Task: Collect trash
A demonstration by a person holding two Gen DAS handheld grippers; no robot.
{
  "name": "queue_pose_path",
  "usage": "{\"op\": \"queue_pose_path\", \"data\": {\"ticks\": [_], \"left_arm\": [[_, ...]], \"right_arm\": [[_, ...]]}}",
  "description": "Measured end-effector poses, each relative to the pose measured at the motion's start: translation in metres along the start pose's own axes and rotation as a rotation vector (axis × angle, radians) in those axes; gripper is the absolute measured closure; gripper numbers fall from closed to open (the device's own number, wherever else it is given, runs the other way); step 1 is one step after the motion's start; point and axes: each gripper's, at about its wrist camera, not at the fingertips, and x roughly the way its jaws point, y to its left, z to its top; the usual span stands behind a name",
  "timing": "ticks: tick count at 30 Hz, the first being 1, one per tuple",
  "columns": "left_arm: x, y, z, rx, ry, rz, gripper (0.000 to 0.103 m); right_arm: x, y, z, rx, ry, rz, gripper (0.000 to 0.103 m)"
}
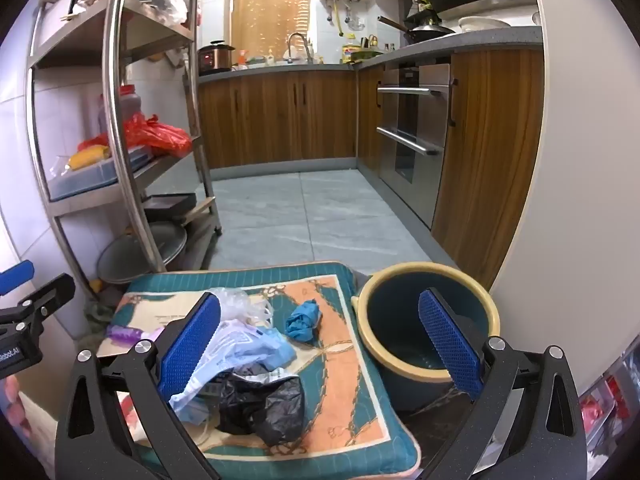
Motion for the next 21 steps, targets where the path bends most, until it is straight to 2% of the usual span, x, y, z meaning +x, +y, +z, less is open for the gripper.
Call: {"op": "queue_pose_path", "data": {"ticks": [21], "left_arm": [[0.0001,0.0001,-0.0001,-0.002,0.007,0.0,0.005]], "right_arm": [[0.0009,0.0001,0.0003,0.005,-0.003,0.002,0.004]]}}
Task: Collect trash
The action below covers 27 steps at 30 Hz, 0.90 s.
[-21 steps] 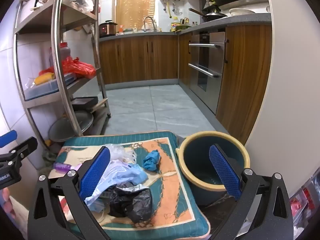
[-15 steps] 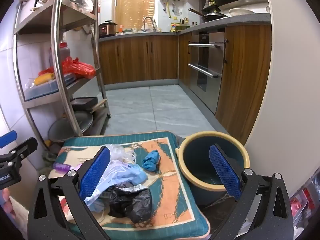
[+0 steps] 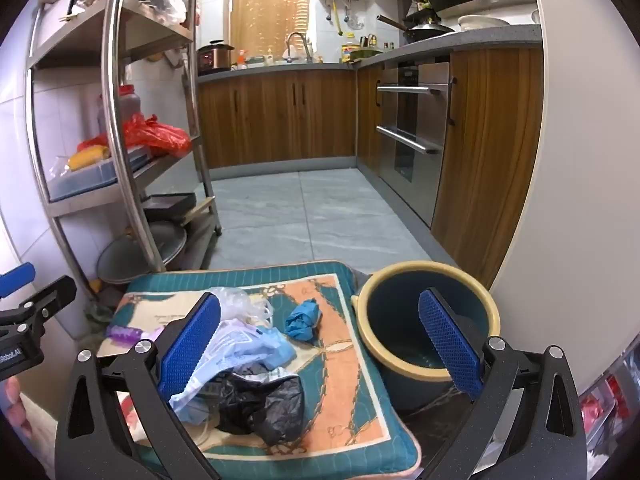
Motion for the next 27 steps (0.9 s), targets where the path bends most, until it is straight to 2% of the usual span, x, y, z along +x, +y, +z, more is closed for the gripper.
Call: {"op": "queue_pose_path", "data": {"ticks": [27], "left_arm": [[0.0055,-0.0034,-0.008,0.002,0.007,0.001,0.005]], "right_arm": [[0.0018,0.0006,-0.0028,0.001,0.004,0.0,0.004]]}}
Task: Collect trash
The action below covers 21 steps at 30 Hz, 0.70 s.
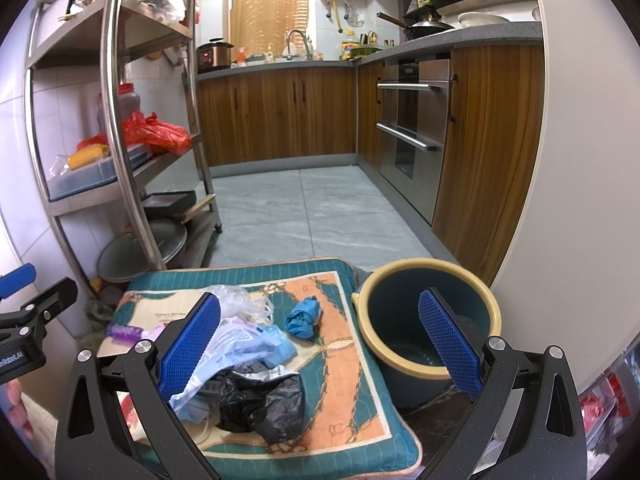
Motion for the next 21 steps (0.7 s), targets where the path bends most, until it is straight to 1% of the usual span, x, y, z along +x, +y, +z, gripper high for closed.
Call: {"op": "queue_pose_path", "data": {"ticks": [21], "left_arm": [[-0.0005,0.0011,-0.0014,0.002,0.004,0.0,0.005]], "right_arm": [[-0.0006,-0.0004,0.001,0.001,0.003,0.001,0.004]]}}
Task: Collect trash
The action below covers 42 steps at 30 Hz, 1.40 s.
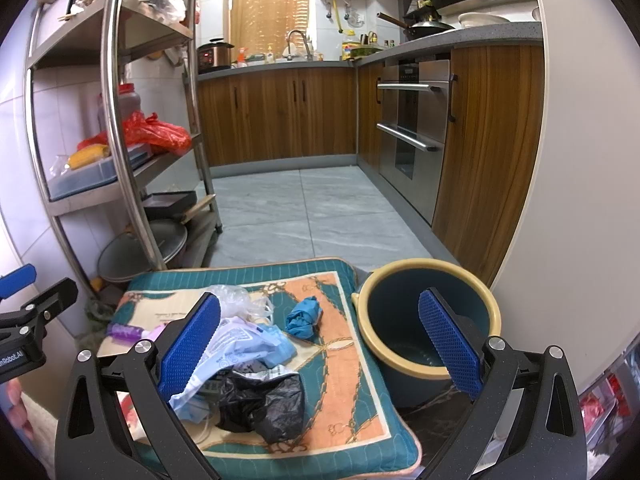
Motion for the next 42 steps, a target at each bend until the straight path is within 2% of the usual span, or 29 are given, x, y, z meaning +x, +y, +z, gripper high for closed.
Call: {"op": "queue_pose_path", "data": {"ticks": [7,10,13,17,20,23,25,29,35,42], "left_arm": [[0.001,0.003,0.0,0.002,0.005,0.009,0.005],[0.0,0.007,0.002,0.003,-0.003,0.034,0.005],[0.001,0.014,0.009,-0.01,-0.007,0.014,0.005],[0.016,0.024,0.026,0.02,-0.008,0.036,0.005],[0.036,0.034,0.043,0.01,-0.003,0.03,0.005],[0.067,0.042,0.055,-0.007,0.046,0.033,0.005],[0.092,0.046,0.058,0.01,0.086,0.056,0.005],[0.136,0.05,0.055,0.055,0.109,0.128,0.005],[0.184,0.041,0.052,0.117,0.14,0.124,0.005],[0.229,0.023,0.046,0.13,0.218,0.048,0.006]], "right_arm": [[0.0,-0.001,-0.001,0.002,0.001,-0.002,0.004],[0.002,0.0,-0.004,0.001,0.001,-0.007,0.004],[0.004,0.0,-0.005,0.01,0.003,-0.013,0.004],[0.013,-0.004,0.005,0.0,0.021,-0.017,0.004],[0.034,-0.004,0.019,-0.029,0.051,-0.01,0.004],[0.066,-0.006,0.029,-0.027,0.095,0.029,0.004],[0.09,-0.01,0.032,0.003,0.155,0.051,0.004],[0.135,-0.014,0.036,0.044,0.247,0.085,0.004],[0.191,-0.008,0.028,-0.002,0.29,0.045,0.004],[0.24,-0.016,0.009,0.041,0.394,0.041,0.005]]}}
